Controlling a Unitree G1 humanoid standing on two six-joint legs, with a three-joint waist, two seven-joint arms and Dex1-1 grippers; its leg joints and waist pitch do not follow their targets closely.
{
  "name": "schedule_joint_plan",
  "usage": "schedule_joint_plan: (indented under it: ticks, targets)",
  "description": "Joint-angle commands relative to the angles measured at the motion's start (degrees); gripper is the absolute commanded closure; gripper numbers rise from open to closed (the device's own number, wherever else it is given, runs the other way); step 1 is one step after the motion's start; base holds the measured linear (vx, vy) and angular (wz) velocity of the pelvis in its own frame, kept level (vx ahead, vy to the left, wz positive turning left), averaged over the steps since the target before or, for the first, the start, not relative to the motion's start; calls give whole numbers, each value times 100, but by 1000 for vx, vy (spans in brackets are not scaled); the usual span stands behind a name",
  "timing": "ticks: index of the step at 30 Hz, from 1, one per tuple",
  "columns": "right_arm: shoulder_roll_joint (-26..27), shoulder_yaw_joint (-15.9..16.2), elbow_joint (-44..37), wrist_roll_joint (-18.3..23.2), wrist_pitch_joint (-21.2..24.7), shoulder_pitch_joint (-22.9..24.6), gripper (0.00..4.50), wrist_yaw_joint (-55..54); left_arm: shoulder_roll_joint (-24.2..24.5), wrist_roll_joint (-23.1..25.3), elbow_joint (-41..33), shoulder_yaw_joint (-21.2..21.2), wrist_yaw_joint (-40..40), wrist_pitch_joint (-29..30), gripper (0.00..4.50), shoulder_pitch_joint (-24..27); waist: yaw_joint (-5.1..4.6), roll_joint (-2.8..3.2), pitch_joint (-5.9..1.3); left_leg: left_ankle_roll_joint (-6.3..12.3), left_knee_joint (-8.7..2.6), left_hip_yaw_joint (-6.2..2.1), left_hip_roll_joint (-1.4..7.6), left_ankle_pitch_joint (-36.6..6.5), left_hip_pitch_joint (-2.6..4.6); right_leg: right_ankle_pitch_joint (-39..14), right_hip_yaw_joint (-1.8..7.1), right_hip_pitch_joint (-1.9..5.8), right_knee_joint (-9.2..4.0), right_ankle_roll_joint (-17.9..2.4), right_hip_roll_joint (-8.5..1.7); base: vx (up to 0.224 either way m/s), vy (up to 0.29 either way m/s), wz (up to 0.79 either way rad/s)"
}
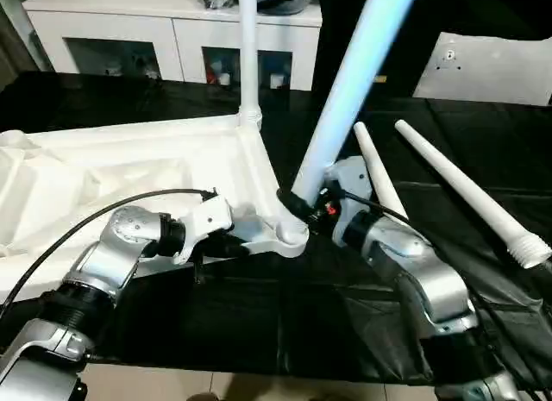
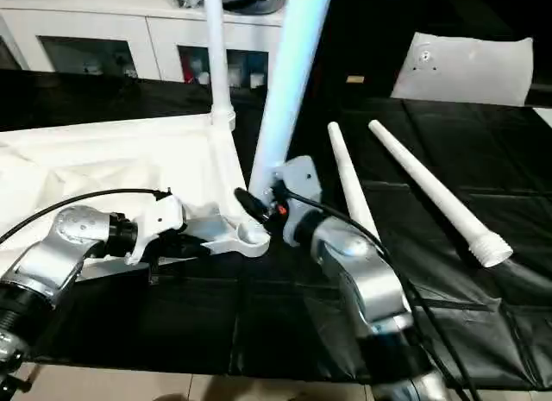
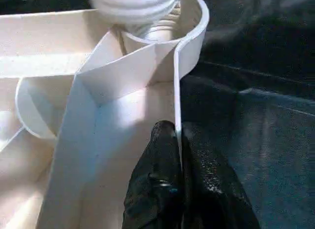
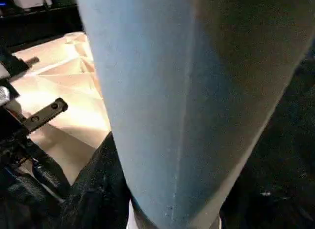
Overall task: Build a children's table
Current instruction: Insert table leg to table base
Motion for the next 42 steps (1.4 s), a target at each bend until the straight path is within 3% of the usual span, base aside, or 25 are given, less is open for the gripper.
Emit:
schedule_joint_plan:
  ticks: [1,7,10,14,17,22,33,42]
  targets:
    - [-16,10,-29,33,-133,-39,259,68,-172,-525,-290,85,-181,-244,450,59,3,8,-360,138,-400,-2,277,-105,-3,221,293,370,-306,-1379,-456,0,0,0]
    - [-16,7,-106,78,-162,172,259,105,-233,-227,-313,133,262,-93,450,124,8,6,-333,36,-428,-4,295,-457,5,-461,298,355,-369,-1215,-462,0,0,0]
    - [12,-33,-111,56,-231,292,259,105,-227,-201,-277,210,263,58,394,185,8,18,-326,-3,-432,-1,292,-531,-1,-657,299,344,-388,-1166,-469,0,0,0]
    - [42,-30,-117,50,-257,342,259,87,-199,-78,-347,245,476,5,370,261,4,2,-343,7,-435,-6,302,-455,-10,-310,289,350,-354,-1237,-452,0,0,0]
    - [61,-21,-99,40,-295,371,259,76,-171,-10,-398,213,535,45,360,297,5,-13,-333,20,-434,0,288,-519,-7,-496,291,351,-380,-1186,-456,0,0,0]
    - [64,-15,-46,12,-364,381,259,84,-123,51,-433,205,520,136,360,339,7,-8,-326,0,-443,-5,292,-543,-7,-659,292,338,-394,-1116,-456,0,0,0]
    - [42,-20,137,-57,-484,293,259,135,149,120,-713,83,353,368,446,450,-7,-15,-326,2,-450,-3,294,-518,-5,-561,292,331,-378,-1148,-446,0,0,0]
    - [-153,139,366,-119,-109,107,259,396,26,107,-494,94,384,177,450,337,-10,-42,-320,41,-448,2,285,-522,-2,-630,288,336,-392,-1149,-440,0,0,0]
